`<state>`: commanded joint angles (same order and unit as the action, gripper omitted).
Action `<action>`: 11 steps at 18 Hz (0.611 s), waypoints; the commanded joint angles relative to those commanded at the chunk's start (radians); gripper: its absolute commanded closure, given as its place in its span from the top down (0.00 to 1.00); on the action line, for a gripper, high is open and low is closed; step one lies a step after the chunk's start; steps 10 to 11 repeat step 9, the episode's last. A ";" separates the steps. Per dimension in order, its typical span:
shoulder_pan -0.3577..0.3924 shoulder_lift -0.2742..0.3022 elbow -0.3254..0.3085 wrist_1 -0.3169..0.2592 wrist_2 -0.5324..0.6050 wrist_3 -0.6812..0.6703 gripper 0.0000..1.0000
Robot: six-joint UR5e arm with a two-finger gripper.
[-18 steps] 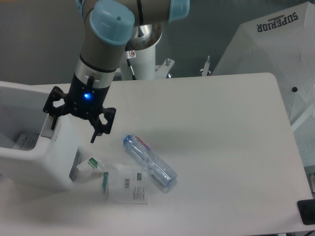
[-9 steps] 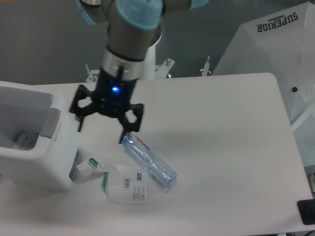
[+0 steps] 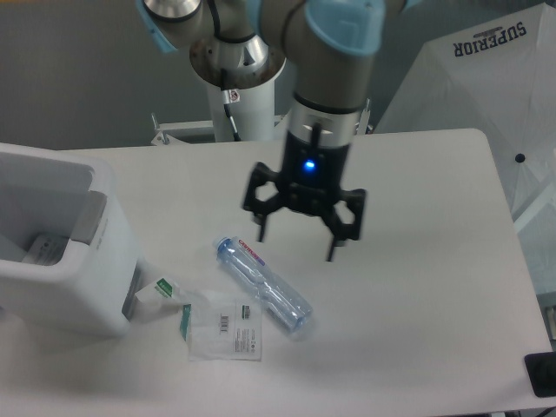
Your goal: Open the trash can
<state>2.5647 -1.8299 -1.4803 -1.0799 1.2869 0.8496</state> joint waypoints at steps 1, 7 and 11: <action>0.021 -0.015 -0.006 0.000 0.015 0.032 1.00; 0.069 -0.088 0.000 -0.002 0.164 0.246 1.00; 0.066 -0.092 -0.003 -0.003 0.192 0.246 1.00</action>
